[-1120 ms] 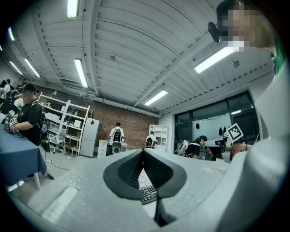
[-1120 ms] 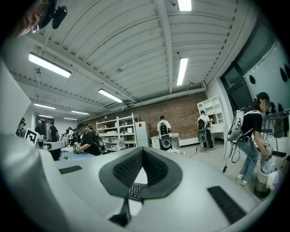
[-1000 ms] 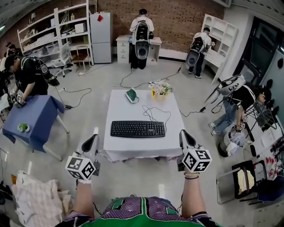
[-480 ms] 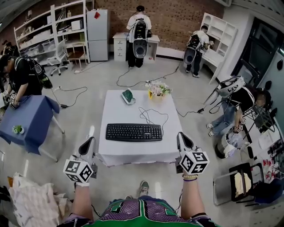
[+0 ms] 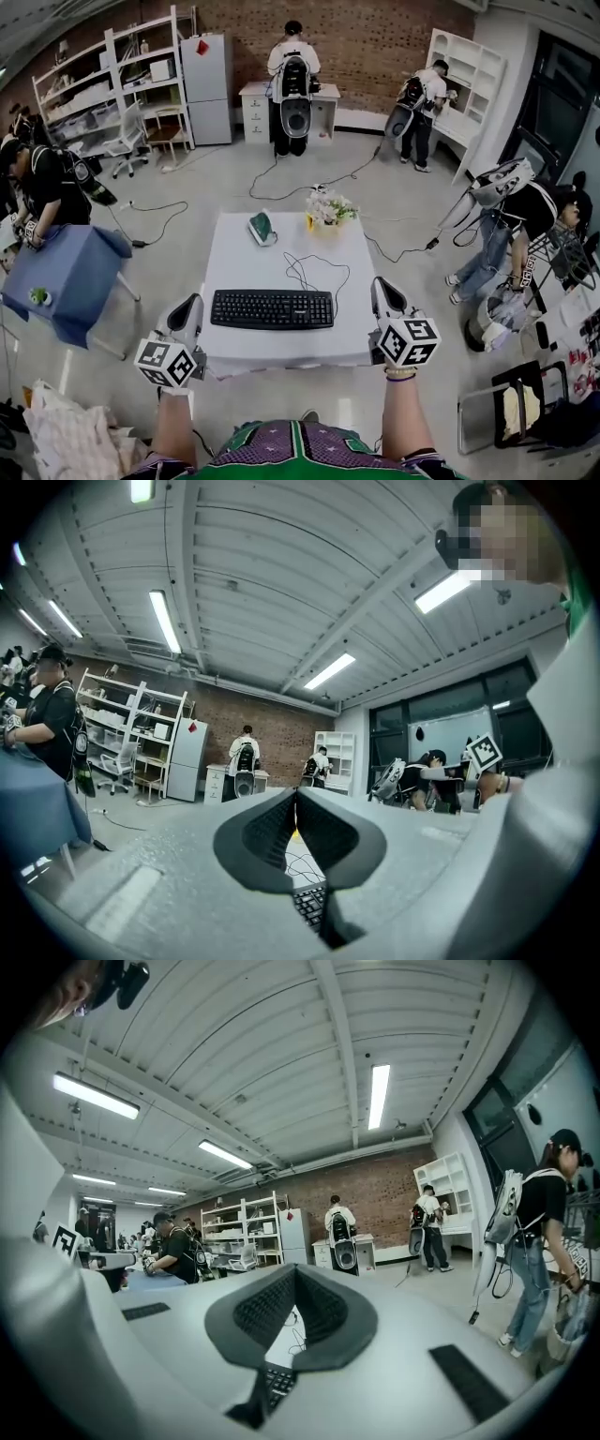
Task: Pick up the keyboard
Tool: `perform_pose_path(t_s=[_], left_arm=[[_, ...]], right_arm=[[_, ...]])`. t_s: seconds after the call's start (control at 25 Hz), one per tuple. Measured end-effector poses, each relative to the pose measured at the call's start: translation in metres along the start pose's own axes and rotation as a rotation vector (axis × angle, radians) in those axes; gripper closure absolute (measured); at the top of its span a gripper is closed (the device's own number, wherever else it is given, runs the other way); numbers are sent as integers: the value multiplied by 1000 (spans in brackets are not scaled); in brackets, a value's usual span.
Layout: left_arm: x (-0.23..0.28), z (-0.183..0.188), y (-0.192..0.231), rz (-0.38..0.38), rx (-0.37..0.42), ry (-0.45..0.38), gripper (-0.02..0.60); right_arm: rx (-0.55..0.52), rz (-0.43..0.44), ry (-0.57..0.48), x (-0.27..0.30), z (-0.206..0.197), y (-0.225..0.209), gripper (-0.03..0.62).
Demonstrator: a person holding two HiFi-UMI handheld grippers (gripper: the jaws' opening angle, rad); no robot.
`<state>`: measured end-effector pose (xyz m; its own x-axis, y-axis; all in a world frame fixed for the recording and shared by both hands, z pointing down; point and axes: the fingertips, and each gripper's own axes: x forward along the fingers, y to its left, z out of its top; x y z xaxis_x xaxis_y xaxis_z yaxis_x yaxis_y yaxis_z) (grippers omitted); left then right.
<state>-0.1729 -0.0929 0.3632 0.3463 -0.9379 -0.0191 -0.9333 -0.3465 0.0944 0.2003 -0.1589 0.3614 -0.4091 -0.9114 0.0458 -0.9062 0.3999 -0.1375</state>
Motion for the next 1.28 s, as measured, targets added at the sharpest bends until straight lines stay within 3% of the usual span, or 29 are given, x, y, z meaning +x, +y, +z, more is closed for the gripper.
perform_pose_path(t_s=[0.32,0.96,1.12,1.28], left_arm=[[49,-8,-8,26,12,32,565],[118,4,64,-17,27,17,561],[128,0,73,-41,2,24,487],[135,-3,84,-49,9,37,469]], right_arm=[[8,17,21,40,-6,-40,594],[-21,23,22,123,8,-11,595],[-22,22,42,132,1,-8,594],[-19,18,55,139,-5,-2,595]])
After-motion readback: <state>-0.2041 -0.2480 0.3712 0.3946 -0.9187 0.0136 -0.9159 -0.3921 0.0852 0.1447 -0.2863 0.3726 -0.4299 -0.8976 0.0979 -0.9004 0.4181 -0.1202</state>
